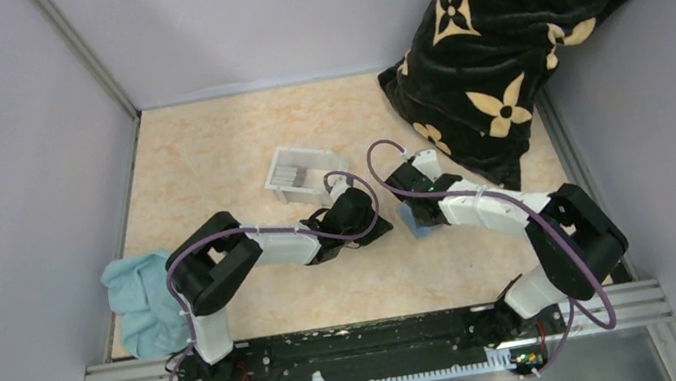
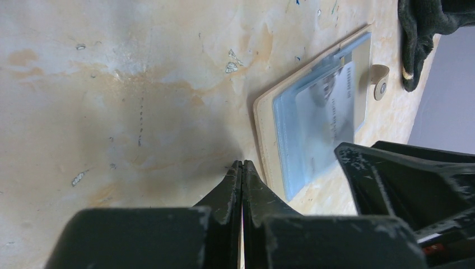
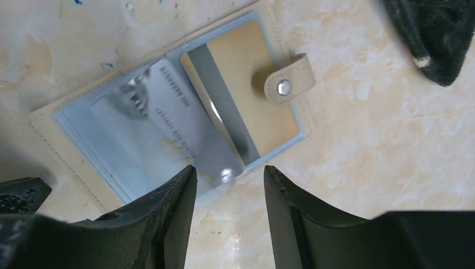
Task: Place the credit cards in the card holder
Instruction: Adjust the credit card in the card holder.
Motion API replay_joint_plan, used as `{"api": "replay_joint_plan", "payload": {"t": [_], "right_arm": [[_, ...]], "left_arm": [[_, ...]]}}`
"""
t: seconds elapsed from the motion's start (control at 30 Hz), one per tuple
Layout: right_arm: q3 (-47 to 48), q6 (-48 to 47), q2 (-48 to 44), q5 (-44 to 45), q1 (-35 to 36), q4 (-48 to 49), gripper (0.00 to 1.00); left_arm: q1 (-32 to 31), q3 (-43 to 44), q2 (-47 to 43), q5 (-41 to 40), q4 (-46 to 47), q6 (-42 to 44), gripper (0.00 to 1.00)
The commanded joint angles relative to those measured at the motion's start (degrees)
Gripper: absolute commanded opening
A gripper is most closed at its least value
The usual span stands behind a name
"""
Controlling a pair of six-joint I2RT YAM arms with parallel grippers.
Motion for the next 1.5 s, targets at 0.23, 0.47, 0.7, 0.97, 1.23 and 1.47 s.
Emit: {"api": "replay_joint_plan", "payload": {"t": [0.23, 0.47, 0.7, 0.97, 1.23, 1.47], "right_arm": [[4.13, -1.60, -4.02, 1.15, -2.86, 0.36, 0.49], [1.62, -3.08, -6.85, -6.37, -2.84, 2.70, 0.61], [-1.11, -1.44, -8.42, -8.59, -3.21, 4.59, 0.63], [-2.45, -2.18, -8.82, -14.00, -8.30, 7.54, 0.61], [-2.11, -2.25, -6.24, -15.63, -10.42, 9.76, 0.58], [0.09, -3.19, -4.83, -16.97, -11.38, 10.47, 0.54]], "left_arm": [[0.86, -3.39, 3.29, -3.12, -17.53, 3.95, 0.00], [0.50, -3.82, -3.23, -2.18, -14.51, 6.02, 0.00], [-0.58, -2.37, -4.66, 1.84, -6.99, 10.07, 0.00], [-1.36, 2.88, -0.53, 5.21, -3.76, 11.96, 0.00], [-1.65, 7.09, 0.83, 4.99, -4.73, 12.48, 0.00], [-1.83, 6.46, -2.04, 1.28, -6.34, 12.62, 0.00]]}}
